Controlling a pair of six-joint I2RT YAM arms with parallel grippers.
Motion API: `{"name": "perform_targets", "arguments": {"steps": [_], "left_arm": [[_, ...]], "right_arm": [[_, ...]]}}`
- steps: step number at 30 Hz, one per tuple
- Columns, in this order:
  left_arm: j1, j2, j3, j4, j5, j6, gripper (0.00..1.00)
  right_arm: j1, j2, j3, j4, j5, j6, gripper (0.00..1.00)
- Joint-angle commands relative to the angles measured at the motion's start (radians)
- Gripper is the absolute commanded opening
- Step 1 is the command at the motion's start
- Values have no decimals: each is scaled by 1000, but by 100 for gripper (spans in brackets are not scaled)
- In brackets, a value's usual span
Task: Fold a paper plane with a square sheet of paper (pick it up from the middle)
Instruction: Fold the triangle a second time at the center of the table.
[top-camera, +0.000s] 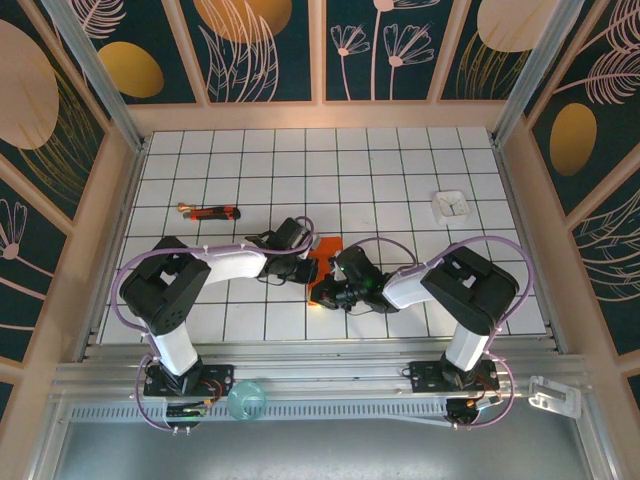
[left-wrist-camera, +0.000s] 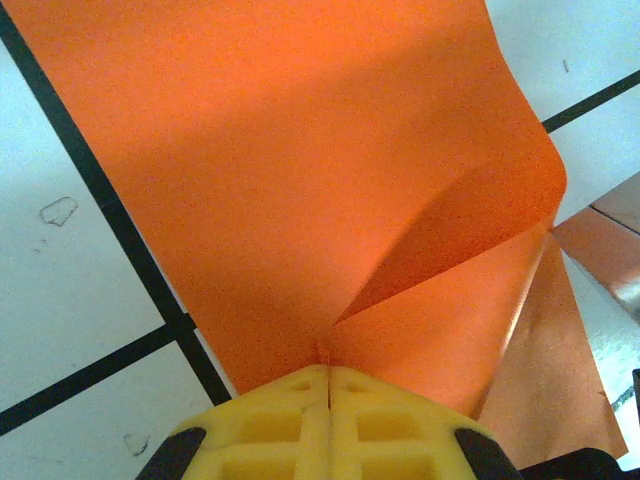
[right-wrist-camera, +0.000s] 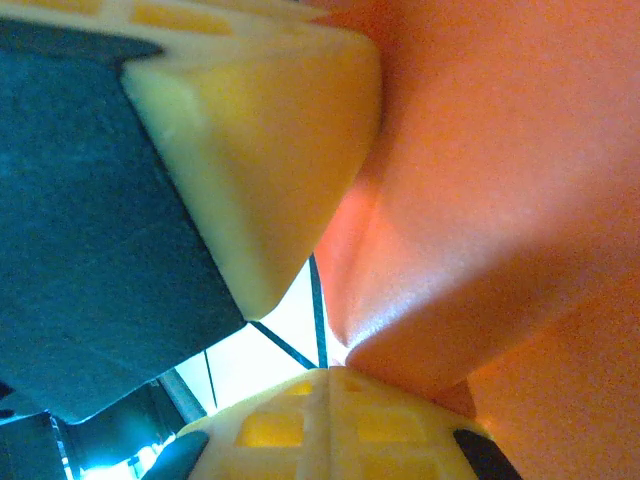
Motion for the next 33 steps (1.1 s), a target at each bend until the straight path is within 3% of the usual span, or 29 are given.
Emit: {"name": "perform_targets", "arguments": {"steps": [1, 11, 21, 33], "left_arm": [[-10, 69, -44, -104, -34, -8, 0], [-9, 67, -42, -110, -39, -5, 0], [-8, 57, -7, -129, -33, -5, 0], [-7, 60, 60, -159, -33, 9, 0]], "right_arm": [[4, 11, 7, -14, 20, -22, 0], [-31, -165, -76, -36, 6, -50, 0], [-95, -152, -128, -137, 52, -93, 0], [-100, -144, -104, -328, 102, -169, 0]]}}
